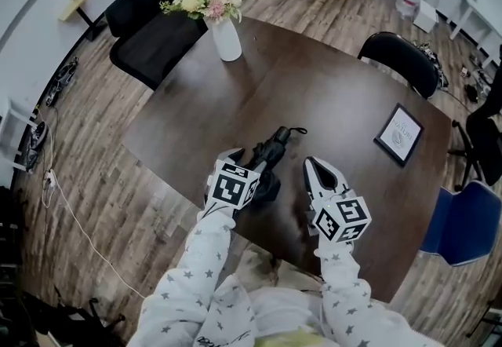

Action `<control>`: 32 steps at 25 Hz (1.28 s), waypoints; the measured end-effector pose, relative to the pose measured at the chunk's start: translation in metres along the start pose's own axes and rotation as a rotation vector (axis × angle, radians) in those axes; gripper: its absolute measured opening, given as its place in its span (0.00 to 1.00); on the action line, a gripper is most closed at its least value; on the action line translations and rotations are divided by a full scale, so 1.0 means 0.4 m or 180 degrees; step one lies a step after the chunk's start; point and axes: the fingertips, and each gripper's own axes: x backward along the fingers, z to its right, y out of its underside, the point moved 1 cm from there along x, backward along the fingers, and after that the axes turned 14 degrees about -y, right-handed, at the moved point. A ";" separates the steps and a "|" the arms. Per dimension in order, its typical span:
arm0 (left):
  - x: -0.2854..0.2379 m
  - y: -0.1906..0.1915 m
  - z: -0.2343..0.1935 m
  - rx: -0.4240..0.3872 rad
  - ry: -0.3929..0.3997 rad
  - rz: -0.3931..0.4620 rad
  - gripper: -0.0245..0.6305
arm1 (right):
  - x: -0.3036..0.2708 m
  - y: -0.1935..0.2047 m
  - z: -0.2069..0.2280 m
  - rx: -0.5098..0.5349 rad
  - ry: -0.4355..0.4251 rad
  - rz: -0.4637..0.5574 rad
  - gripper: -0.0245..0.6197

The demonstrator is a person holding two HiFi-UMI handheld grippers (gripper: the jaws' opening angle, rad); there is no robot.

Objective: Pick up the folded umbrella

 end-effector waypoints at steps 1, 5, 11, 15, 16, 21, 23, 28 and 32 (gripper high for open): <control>-0.020 0.007 0.005 -0.0045 0.0044 -0.0087 0.44 | -0.003 0.004 0.003 -0.0014 0.0014 -0.0004 0.07; -0.091 0.038 0.022 -0.0204 0.0218 -0.0490 0.53 | -0.010 0.015 0.016 -0.0063 0.0085 -0.0014 0.07; -0.165 0.074 0.051 -0.0396 0.0354 -0.0939 0.54 | -0.001 0.029 0.045 -0.0124 0.0217 -0.0025 0.07; -0.188 0.085 0.074 -0.0437 0.0433 -0.1093 0.54 | 0.009 0.034 0.066 -0.0166 0.0290 -0.0013 0.07; -0.193 0.090 0.081 -0.0459 0.0442 -0.1123 0.54 | 0.012 0.035 0.070 -0.0175 0.0306 -0.0008 0.07; -0.205 0.119 0.110 -0.0517 0.0444 -0.1308 0.54 | 0.024 0.035 0.086 -0.0202 0.0370 0.0011 0.07; -0.208 0.131 0.125 -0.0524 0.0481 -0.1375 0.54 | 0.028 0.034 0.091 -0.0208 0.0394 0.0020 0.07; -0.227 0.128 0.139 -0.0629 0.0417 -0.1293 0.53 | 0.040 0.037 0.102 -0.0227 0.0442 0.0019 0.07; -0.227 0.124 0.133 -0.0638 0.0366 -0.1274 0.48 | 0.038 0.039 0.108 -0.0242 0.0458 0.0024 0.07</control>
